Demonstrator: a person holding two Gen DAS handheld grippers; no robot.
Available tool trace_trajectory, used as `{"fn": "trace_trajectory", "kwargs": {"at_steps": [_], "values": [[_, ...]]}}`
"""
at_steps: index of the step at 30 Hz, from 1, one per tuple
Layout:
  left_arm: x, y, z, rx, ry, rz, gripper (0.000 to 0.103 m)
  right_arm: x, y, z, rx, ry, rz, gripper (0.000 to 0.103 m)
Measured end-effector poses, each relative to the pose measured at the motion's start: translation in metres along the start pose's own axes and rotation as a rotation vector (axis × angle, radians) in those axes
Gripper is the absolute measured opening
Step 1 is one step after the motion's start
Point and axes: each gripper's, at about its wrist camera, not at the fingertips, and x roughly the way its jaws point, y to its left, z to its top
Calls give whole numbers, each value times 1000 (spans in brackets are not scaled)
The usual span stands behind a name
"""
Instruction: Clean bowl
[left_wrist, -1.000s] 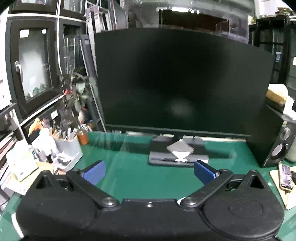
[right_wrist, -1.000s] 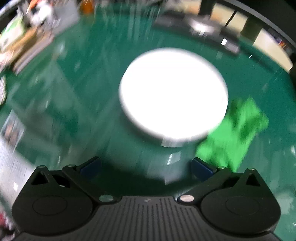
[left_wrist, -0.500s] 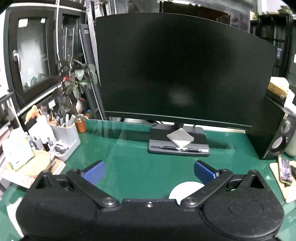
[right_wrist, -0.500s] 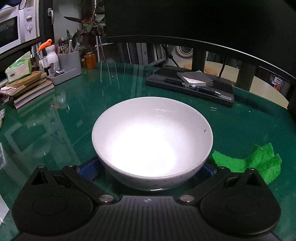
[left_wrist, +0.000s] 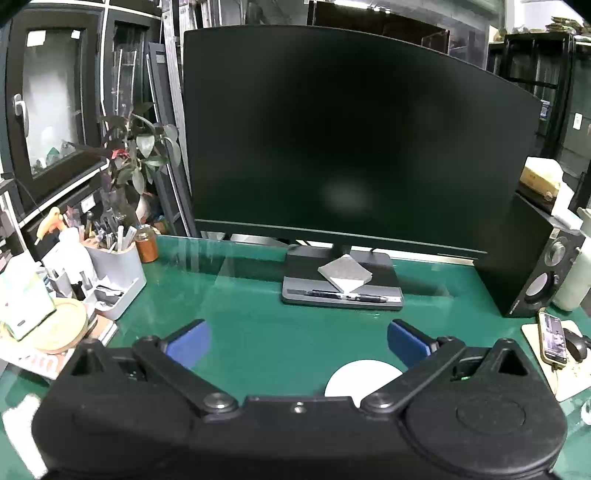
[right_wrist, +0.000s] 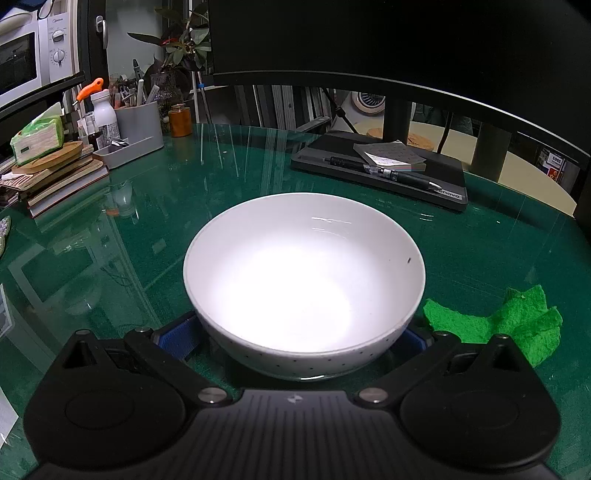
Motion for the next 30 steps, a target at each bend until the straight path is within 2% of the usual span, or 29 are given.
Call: {"fn": "trace_trajectory", "kwargs": {"at_steps": [17, 24, 30], "values": [[5, 18, 4, -79, -12, -19, 103, 1, 0, 0, 0, 0, 0, 103], [14, 20, 4, -109, 17, -36, 103, 1, -1, -1, 0, 0, 0, 103], [19, 18, 3, -119, 18, -21, 103, 1, -1, 0, 0, 0, 0, 103]]}}
